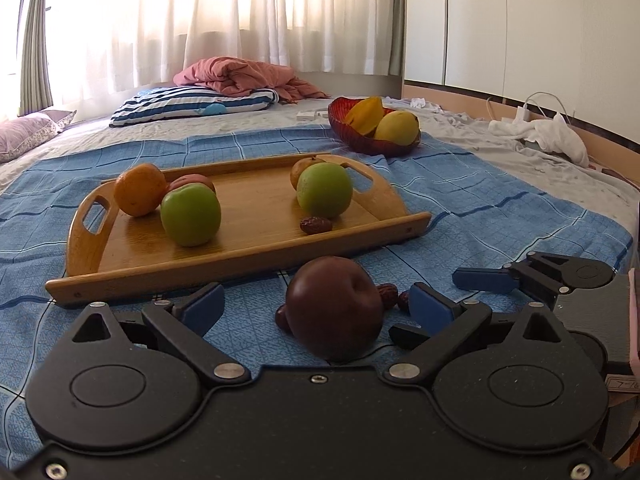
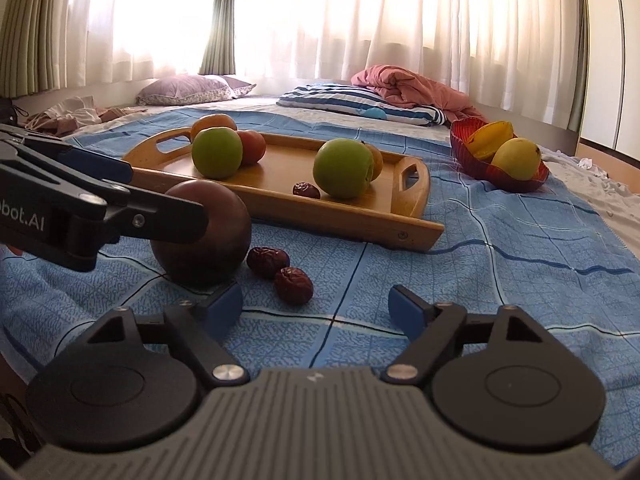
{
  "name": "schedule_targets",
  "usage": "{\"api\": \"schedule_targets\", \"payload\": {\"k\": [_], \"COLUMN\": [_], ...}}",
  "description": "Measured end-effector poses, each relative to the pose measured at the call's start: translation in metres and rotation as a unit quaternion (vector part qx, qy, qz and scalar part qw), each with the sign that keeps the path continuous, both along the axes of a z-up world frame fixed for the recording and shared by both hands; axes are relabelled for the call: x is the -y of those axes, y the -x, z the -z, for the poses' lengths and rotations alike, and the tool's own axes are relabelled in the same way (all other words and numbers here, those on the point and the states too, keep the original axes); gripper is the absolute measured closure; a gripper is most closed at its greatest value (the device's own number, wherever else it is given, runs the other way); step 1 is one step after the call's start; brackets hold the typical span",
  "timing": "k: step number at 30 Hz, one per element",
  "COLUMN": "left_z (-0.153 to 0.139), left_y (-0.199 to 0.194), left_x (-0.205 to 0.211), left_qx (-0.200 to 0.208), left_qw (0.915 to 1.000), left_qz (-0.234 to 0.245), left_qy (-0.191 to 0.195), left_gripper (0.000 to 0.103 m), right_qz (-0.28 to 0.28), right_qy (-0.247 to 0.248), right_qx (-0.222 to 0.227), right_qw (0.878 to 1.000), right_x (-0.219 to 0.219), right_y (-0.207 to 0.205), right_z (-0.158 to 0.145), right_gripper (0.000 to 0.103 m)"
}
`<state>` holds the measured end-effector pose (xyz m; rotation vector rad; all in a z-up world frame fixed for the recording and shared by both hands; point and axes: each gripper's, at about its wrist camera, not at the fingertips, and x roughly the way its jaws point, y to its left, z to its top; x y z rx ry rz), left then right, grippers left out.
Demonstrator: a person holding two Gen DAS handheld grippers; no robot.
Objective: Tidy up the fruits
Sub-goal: 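Grasp the dark red apple with the left gripper while the right grasps a brown date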
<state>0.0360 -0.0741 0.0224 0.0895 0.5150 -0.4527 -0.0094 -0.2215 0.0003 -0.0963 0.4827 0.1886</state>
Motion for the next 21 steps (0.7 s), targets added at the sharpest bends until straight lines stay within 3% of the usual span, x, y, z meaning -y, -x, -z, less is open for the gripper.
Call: {"api": "schedule_targets", "payload": {"k": [5,10,21], "left_z": [0.002,0.004,0.012], "left_y": [-0.003,-0.006,-0.019], "left_x": [0.009,0.016,0.022], "left_qx": [-0.015,-0.018,-0.031], "left_qw": [0.9998,0.9998,0.9994], "left_qz": [0.012,0.011,-0.014], "left_qy": [-0.003,-0.003,-0.002], "left_gripper": [0.024,0.027,0.045], "right_qz": [-0.004,-0.018,-0.017], "right_qy": [-0.013,-0.014,-0.048], "right_qx": [0.005,0.012,0.013], "right_qw": [1.0,1.0,0.999], "right_x": [0.001,-0.001,0.002], "right_y": [0.002,0.005,0.004], "right_z": [0.002,0.003,0.005], "right_gripper": [0.027,0.039,0.051]}}
